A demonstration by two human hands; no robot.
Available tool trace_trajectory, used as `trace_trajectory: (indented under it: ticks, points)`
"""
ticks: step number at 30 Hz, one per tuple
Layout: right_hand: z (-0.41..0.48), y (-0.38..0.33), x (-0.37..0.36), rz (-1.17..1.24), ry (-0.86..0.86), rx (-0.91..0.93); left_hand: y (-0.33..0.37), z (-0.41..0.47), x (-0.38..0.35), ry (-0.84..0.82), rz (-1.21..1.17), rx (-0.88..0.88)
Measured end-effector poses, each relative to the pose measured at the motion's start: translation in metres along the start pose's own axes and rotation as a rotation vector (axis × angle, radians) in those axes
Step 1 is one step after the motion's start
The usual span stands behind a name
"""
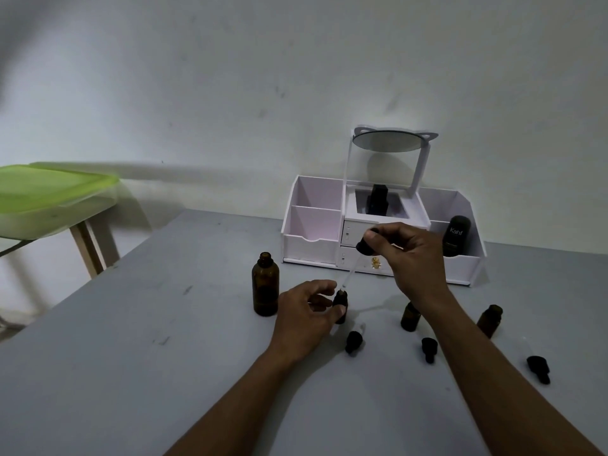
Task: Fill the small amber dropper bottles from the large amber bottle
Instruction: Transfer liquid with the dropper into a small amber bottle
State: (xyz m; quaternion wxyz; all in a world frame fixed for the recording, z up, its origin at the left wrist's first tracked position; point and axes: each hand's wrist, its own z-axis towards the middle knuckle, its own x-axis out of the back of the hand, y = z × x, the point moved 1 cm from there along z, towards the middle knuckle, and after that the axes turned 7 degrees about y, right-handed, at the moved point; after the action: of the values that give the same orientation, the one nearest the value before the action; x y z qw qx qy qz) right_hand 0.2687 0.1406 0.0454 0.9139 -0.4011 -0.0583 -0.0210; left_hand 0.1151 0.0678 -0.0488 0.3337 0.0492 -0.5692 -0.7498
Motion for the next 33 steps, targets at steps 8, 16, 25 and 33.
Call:
trace_trajectory:
  ticks: [8,16,25,33]
  points:
    - [0.001,0.002,0.0,-0.05,0.009,0.016,0.001,0.0,0.0,-0.007,-0.005,0.006]
    - [0.001,0.003,0.001,-0.055,-0.01,0.015,0.0,0.0,0.0,-0.002,-0.004,0.01]
    - [0.003,-0.015,0.003,-0.053,-0.027,0.031,0.004,-0.004,0.003,0.016,0.0,0.017]
    - [0.018,-0.052,-0.015,0.137,0.011,0.016,0.015,-0.027,0.057,0.159,-0.027,-0.095]
